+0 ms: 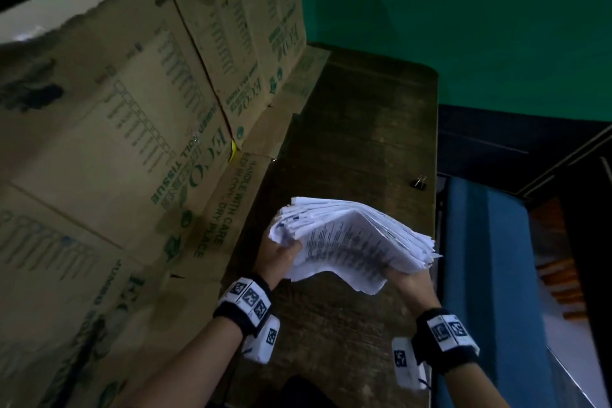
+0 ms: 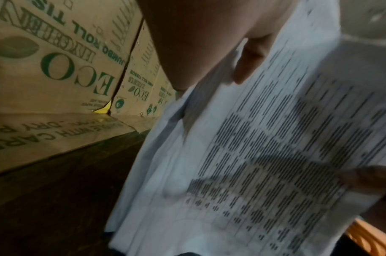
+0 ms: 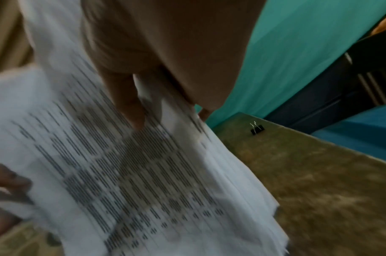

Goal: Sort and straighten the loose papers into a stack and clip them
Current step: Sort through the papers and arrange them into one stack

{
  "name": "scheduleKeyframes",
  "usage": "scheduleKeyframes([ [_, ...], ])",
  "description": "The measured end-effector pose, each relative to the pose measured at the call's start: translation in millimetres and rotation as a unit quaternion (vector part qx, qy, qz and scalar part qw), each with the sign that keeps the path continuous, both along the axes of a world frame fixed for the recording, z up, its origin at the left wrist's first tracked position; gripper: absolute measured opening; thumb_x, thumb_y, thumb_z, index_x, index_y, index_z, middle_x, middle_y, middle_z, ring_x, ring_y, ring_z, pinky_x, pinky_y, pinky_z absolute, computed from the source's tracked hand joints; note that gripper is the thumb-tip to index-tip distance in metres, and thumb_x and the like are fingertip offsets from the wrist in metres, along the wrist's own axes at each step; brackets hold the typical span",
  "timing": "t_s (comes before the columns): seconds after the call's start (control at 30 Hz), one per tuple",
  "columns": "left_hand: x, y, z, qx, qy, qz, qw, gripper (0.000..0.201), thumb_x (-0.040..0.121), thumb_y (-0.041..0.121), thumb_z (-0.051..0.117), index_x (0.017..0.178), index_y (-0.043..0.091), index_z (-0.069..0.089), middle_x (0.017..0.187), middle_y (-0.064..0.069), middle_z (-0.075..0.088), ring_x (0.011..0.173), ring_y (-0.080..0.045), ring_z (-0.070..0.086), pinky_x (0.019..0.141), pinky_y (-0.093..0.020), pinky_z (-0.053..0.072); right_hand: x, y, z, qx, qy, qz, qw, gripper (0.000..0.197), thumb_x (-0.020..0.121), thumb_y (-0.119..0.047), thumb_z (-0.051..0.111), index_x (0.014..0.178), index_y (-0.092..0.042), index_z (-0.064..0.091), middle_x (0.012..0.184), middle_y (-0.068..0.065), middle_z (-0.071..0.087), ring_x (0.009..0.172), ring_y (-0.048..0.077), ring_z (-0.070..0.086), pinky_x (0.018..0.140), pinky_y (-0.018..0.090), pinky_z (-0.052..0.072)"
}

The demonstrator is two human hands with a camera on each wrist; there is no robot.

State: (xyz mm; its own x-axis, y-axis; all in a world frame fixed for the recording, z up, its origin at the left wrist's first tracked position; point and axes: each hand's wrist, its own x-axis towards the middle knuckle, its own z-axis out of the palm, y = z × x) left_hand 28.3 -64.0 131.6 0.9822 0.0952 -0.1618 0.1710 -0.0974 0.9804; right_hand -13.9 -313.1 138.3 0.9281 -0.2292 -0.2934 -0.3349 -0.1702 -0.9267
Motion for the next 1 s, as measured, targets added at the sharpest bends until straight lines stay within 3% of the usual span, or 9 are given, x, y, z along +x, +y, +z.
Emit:
scheduleKeyframes([
  [0.2, 36.2, 15.9, -13.9, 0.049, -0.001, -0.14, 0.989, 0.043, 0.088, 0.009, 0.051, 0.129, 0.023, 0.046, 0.116, 0.002, 0.059, 0.104, -0.008, 0.057, 0.092, -0.026, 0.046, 17.7, 4.4, 3.9, 0.018, -0.076, -0.071, 0.994, 0.023, 0.08, 0.016, 0.066, 0.084, -0.006, 0.063, 0.076, -0.001, 0.069, 0.07, -0.002, 0.066, 0.06, 0.017, 0.053],
  [0.3, 47.3, 26.2, -22.5, 0.014, 0.034, -0.188, 0.982, 0.043, 0.095, 0.017, 0.055, 0.136, 0.02, 0.043, 0.123, 0.005, 0.059, 0.114, -0.008, 0.057, 0.097, -0.026, 0.045, 18.1, -4.1, 1.0, 0.082, -0.055, -0.064, 0.993, 0.02, 0.076, 0.011, 0.072, 0.093, 0.001, 0.067, 0.084, 0.007, 0.076, 0.078, 0.018, 0.073, 0.063, 0.03, 0.058],
  [0.43, 32.2, 16.1, -67.4, -0.01, 0.106, -0.132, 0.986, 0.023, 0.099, 0.023, 0.048, 0.121, 0.029, 0.051, 0.122, 0.004, 0.061, 0.119, -0.017, 0.057, 0.103, -0.037, 0.043, 9.8, -17.8, -45.0, 0.071, 0.081, -0.046, 0.993, 0.038, 0.066, 0.006, 0.081, 0.101, 0.006, 0.067, 0.089, 0.017, 0.075, 0.082, 0.034, 0.073, 0.073, 0.049, 0.059],
  [0.63, 15.1, -0.7, -124.9, -0.022, 0.203, -0.079, 0.976, 0.03, 0.1, 0.011, 0.043, 0.127, 0.022, 0.05, 0.133, -0.007, 0.057, 0.12, -0.021, 0.055, 0.105, -0.04, 0.042, 0.3, -22.1, -110.4, -0.082, 0.218, -0.013, 0.972, 0.033, 0.073, -0.001, 0.08, 0.102, 0.005, 0.065, 0.092, 0.019, 0.073, 0.076, 0.026, 0.072, 0.057, 0.028, 0.055],
  [0.7, 18.0, -1.4, -132.6, -0.017, 0.226, -0.067, 0.972, 0.036, 0.101, 0.012, 0.043, 0.136, 0.016, 0.047, 0.136, -0.006, 0.053, 0.123, -0.02, 0.051, 0.103, -0.034, 0.041, 6.1, -18.7, -112.2, -0.154, 0.238, 0.005, 0.959, 0.049, 0.076, -0.002, 0.077, 0.12, 0.006, 0.057, 0.114, 0.022, 0.066, 0.092, 0.027, 0.066, 0.072, 0.032, 0.053],
  [0.8, 20.7, -2.4, -132.7, -0.056, 0.243, -0.045, 0.967, 0.033, 0.098, 0.008, 0.047, 0.13, 0.016, 0.052, 0.13, -0.002, 0.056, 0.116, -0.016, 0.054, 0.098, -0.032, 0.043, 21.1, -2.5, -96.5, -0.36, 0.209, 0.075, 0.906, 0.082, 0.08, -0.012, 0.072, 0.147, -0.015, 0.026, 0.148, 0.015, 0.033, 0.135, 0.036, 0.034, 0.108, 0.049, 0.033],
  [0.87, 18.7, -0.5, -129.4, -0.083, 0.244, -0.044, 0.965, 0.033, 0.089, 0.009, 0.059, 0.121, 0.018, 0.058, 0.123, -0.008, 0.064, 0.111, -0.021, 0.062, 0.098, -0.038, 0.049, 32.9, 20.2, -83.3, -0.458, 0.041, 0.222, 0.86, 0.083, 0.077, -0.014, 0.074, 0.144, -0.032, 0.029, 0.148, 0.003, 0.033, 0.138, 0.031, 0.032, 0.108, 0.053, 0.033],
  [0.93, 15.1, 2.5, -133.7, -0.104, 0.249, -0.049, 0.962, 0.056, 0.071, 0.019, 0.075, 0.124, 0.017, 0.057, 0.116, -0.008, 0.067, 0.106, -0.022, 0.064, 0.095, -0.04, 0.051, 46.5, 47.7, -84.4, -0.5, -0.124, 0.402, 0.757, 0.085, 0.067, -0.011, 0.079, 0.137, -0.035, 0.038, 0.148, -0.003, 0.039, 0.136, 0.03, 0.038, 0.102, 0.056, 0.04],
  [1.0, 14.2, 2.7, -132.9, -0.139, 0.258, -0.042, 0.955, 0.06, 0.063, 0.014, 0.079, 0.12, 0.016, 0.059, 0.114, -0.01, 0.067, 0.104, -0.024, 0.065, 0.093, -0.041, 0.052, 58.1, 69.4, -92.1, -0.532, -0.175, 0.511, 0.652, 0.09, 0.057, -0.004, 0.08, 0.135, -0.031, 0.046, 0.148, -0.004, 0.044, 0.136, 0.032, 0.042, 0.099, 0.06, 0.04],
])
